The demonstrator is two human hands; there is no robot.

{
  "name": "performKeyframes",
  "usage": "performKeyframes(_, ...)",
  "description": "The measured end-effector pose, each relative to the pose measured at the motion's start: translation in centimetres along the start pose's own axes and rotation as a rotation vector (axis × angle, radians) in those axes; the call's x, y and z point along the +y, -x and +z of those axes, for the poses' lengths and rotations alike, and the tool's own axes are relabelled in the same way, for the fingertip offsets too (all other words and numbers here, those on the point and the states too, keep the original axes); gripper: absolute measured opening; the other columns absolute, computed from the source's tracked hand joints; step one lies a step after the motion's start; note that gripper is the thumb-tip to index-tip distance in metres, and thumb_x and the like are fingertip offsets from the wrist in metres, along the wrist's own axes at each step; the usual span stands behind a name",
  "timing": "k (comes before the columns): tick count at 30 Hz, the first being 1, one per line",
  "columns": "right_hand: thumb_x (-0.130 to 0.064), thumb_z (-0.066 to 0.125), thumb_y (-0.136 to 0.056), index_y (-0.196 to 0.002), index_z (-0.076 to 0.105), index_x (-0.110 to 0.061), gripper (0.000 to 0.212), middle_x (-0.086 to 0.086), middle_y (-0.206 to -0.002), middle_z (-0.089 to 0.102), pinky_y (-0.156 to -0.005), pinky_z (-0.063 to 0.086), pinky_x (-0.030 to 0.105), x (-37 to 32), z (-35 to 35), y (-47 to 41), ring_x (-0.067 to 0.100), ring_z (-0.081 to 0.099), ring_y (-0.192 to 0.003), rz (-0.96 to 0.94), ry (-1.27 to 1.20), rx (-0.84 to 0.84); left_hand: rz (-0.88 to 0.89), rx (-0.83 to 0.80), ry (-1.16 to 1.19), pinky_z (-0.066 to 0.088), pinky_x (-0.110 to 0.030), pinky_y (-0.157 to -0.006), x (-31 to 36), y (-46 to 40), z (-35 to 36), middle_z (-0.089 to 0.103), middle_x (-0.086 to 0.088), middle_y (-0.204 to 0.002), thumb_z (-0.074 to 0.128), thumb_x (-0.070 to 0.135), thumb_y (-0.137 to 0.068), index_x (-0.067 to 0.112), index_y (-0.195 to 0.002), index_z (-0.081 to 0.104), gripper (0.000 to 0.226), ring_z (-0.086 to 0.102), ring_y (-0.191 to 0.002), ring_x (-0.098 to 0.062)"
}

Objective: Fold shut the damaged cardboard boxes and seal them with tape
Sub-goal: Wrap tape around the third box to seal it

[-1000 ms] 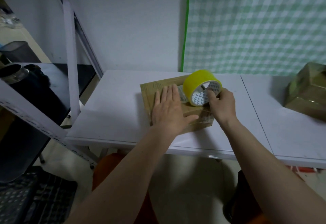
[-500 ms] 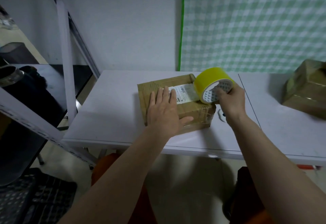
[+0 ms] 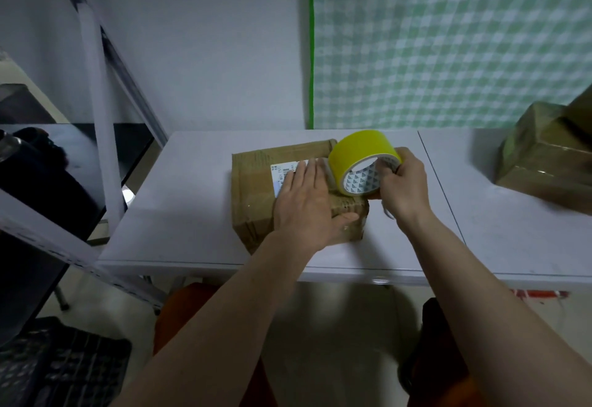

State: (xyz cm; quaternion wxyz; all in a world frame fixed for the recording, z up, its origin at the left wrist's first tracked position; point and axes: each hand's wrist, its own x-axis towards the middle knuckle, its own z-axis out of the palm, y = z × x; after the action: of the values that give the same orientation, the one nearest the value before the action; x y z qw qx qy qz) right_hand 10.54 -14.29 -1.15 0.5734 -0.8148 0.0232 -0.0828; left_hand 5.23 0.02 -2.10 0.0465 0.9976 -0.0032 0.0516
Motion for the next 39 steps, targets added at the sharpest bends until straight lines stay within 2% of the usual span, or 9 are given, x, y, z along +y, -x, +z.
performKeyframes(6, -0.002, 0.043, -0.090, -0.094, 0.053, -0.012, 0.014, 0.010, -0.088, 0.054, -0.056, 0.056, 0.053, 1.2, -3.0, -1.0, 0.041, 0.061, -0.079, 0.051, 0.043, 0.052, 0.014, -0.014, -0.026, -0.006, -0.034, -0.118, -0.1, 0.3, 0.1, -0.005, -0.005, -0.161, 0.032, 0.077, -0.083, 0.011, -0.152, -0.008, 0.103, -0.007, -0.148, -0.020)
performKeyframes(12, -0.002, 0.043, -0.091, -0.096, 0.053, -0.014, 0.017, 0.014, -0.098, 0.056, -0.062, 0.057, 0.053, 2.9, -3.1, -1.0, 0.039, 0.060, -0.088, 0.122, 0.033, 0.010, 0.022, -0.027, -0.057, -0.006, -0.035, -0.118, -0.2, 0.2, 0.3, -0.006, -0.007, -0.161, 0.029, 0.077, -0.084, 0.014, -0.153, -0.004, 0.099, -0.008, -0.148, -0.021)
performKeyframes(19, 0.001, 0.042, -0.095, -0.095, 0.050, -0.006, 0.011, 0.017, -0.099, 0.055, -0.046, 0.056, 0.043, 4.6, -2.4, -0.4, 0.031, 0.059, -0.077, 0.217, -0.158, -0.056, 0.072, -0.040, -0.043, -0.002, -0.039, -0.118, -0.4, 0.1, 0.4, -0.004, -0.010, -0.161, 0.030, 0.075, -0.085, 0.038, -0.152, 0.003, 0.081, -0.007, -0.148, -0.026)
performKeyframes(25, 0.001, 0.046, -0.092, -0.086, 0.054, -0.021, 0.024, 0.019, -0.097, 0.059, -0.075, 0.054, 0.059, 5.6, -1.5, 0.0, 0.041, 0.060, -0.095, 0.239, -0.190, -0.018, 0.050, -0.103, -0.096, -0.002, -0.051, -0.118, 1.1, -0.4, 0.0, -0.003, -0.022, -0.158, 0.029, 0.077, -0.083, 0.044, -0.149, -0.005, 0.081, -0.006, -0.145, -0.042)
performKeyframes(27, 0.003, 0.046, -0.091, -0.092, 0.054, -0.017, 0.021, 0.018, -0.098, 0.060, -0.082, 0.051, 0.060, 5.6, -1.4, 0.1, 0.040, 0.060, -0.098, 0.225, -0.172, -0.021, 0.047, -0.123, -0.116, -0.001, -0.054, -0.117, 1.7, -0.6, -0.1, -0.001, -0.023, -0.158, 0.027, 0.077, -0.083, 0.045, -0.148, -0.007, 0.081, -0.004, -0.144, -0.046)
performKeyframes(31, 0.013, 0.042, -0.087, -0.111, 0.051, -0.020, 0.042, 0.010, -0.108, 0.059, -0.086, 0.053, 0.047, 5.3, -1.5, 0.6, 0.029, 0.059, -0.103, 0.147, -0.223, -0.060, 0.116, -0.048, -0.122, -0.001, -0.056, -0.117, 0.9, -0.6, 0.1, 0.002, -0.003, -0.162, 0.028, 0.071, -0.089, 0.038, -0.151, -0.001, 0.076, -0.003, -0.147, -0.034)
performKeyframes(33, 0.020, 0.041, -0.082, -0.118, 0.051, -0.024, 0.058, 0.010, -0.116, 0.058, -0.085, 0.054, 0.048, 5.4, -1.2, 0.7, 0.027, 0.060, -0.105, 0.112, -0.278, -0.101, 0.125, -0.038, -0.128, -0.003, -0.057, -0.116, 0.2, -0.5, 0.1, 0.001, 0.005, -0.162, 0.029, 0.067, -0.091, 0.035, -0.152, 0.001, 0.074, -0.002, -0.148, -0.028)
performKeyframes(36, 0.021, 0.041, -0.081, -0.121, 0.047, -0.025, 0.061, 0.012, -0.117, 0.057, -0.085, 0.054, 0.052, 5.5, -0.5, 0.8, 0.029, 0.059, -0.107, 0.081, -0.270, -0.178, 0.119, -0.066, -0.123, -0.003, -0.057, -0.116, -0.6, -0.5, -0.1, -0.001, 0.008, -0.161, 0.028, 0.065, -0.092, 0.034, -0.152, -0.002, 0.073, -0.001, -0.148, -0.026)
performKeyframes(39, 0.018, 0.037, -0.077, -0.129, 0.041, -0.028, 0.070, 0.007, -0.125, 0.049, -0.085, 0.051, 0.028, 5.9, -1.4, 0.9, 0.025, 0.052, -0.111, 0.012, -0.104, -0.266, 0.130, -0.075, -0.091, -0.001, -0.055, -0.117, -1.3, -0.5, 0.0, -0.001, 0.010, -0.161, 0.028, 0.064, -0.092, 0.038, -0.151, 0.000, 0.070, -0.001, -0.148, -0.025)
